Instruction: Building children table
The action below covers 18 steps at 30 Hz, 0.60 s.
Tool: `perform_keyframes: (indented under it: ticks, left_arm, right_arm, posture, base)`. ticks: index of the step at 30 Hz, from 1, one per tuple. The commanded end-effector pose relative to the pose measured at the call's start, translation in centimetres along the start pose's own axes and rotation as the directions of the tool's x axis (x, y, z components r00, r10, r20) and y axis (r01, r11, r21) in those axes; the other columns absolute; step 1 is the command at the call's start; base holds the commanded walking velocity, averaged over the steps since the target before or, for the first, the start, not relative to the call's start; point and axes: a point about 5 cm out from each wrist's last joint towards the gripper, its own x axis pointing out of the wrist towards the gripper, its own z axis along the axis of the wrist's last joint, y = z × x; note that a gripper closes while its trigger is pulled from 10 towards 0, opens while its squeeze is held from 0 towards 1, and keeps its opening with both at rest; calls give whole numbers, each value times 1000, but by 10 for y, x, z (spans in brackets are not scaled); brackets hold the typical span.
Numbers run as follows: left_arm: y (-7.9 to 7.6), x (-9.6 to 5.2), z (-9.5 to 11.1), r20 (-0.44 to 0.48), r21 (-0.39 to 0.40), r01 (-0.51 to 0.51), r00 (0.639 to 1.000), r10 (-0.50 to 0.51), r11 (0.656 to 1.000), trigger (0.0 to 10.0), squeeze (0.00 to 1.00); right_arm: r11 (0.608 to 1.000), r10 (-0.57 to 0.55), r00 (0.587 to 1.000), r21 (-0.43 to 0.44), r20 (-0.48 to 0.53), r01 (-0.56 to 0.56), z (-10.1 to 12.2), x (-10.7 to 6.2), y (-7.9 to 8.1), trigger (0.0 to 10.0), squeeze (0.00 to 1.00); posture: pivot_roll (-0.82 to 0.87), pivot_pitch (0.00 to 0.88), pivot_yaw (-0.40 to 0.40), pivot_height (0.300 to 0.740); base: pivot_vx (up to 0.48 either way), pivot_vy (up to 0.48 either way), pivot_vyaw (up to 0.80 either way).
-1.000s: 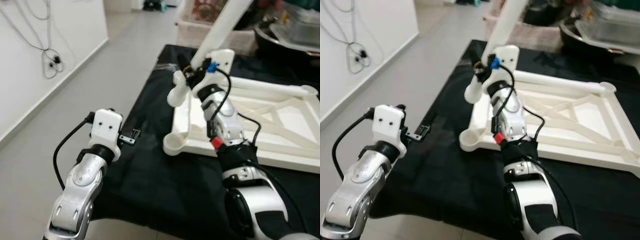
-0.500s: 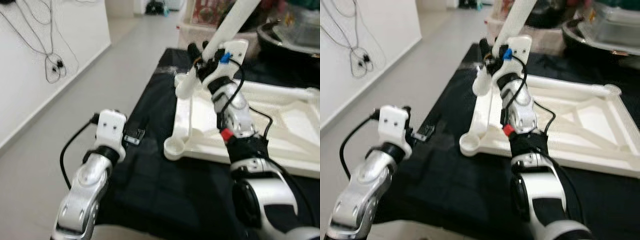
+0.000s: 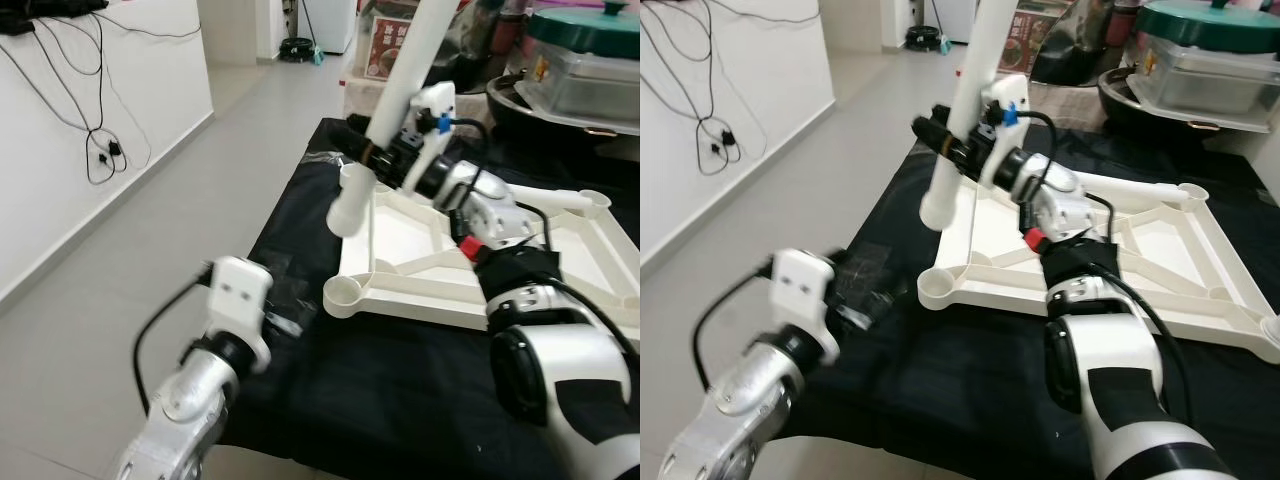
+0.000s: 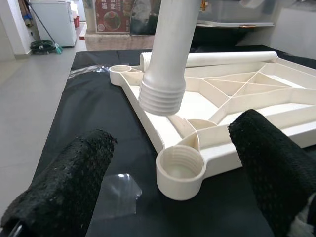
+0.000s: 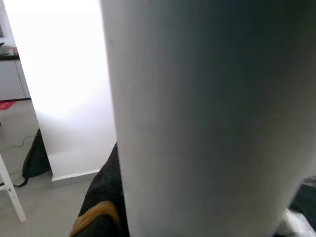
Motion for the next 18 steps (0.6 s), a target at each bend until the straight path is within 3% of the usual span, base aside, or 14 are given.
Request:
perform_keyframes:
  ticks: [1,4,5,6,8,12,15,18]
  left_arm:
    - [-2,-1,0,-6,-6,9,1000,-9,1000,10000,0]
    - [-7,-4,-1,-14,-19,22,1000,-22,1000,10000,0]
    - [-13,-7,0,-19,-33,27,999,-28,999,10000,0]
    - [-13,-7,0,-19,-33,27,999,-28,999,10000,0]
    - [-18,-11,1,-24,-48,31,999,-32,998,10000,0]
    - [-20,-13,0,-31,-59,32,999,-33,998,10000,0]
    - [-25,-23,-1,-54,-64,43,997,-46,997,10000,0]
    - [-25,-29,-2,-67,-68,32,997,-36,997,10000,0]
  right_arm:
    - [999,24,1000,-41,19,-24,12,4,0,10000,0]
    - [997,70,997,-44,-19,-71,8,5,3,10000,0]
    - [985,165,985,-40,-49,-167,4,5,8,10000,0]
    - [985,165,985,-40,-49,-167,4,5,8,10000,0]
    - [960,275,958,-28,-80,-278,1,4,14,10000,0]
    - [940,341,936,-2,-83,-342,0,1,16,10000,0]
    - [870,492,861,37,-128,-492,-6,-9,22,10000,0]
    - [840,541,830,36,-135,-541,-9,-10,27,10000,0]
  posture:
    - [125,147,-60,740]
    - [129,163,-67,740]
    - [136,184,-66,740]
    - [136,184,-66,740]
    - [137,186,-66,740]
    - [139,193,-63,740]
    - [145,205,-58,740]
    - [147,206,-57,740]
  base:
    - [0,0,0]
    - [0,0,0]
    - [0,0,0]
    - [0,0,0]
    - [0,0,0]
    - [0,0,0]
    - [0,0,0]
    - [0,0,0]
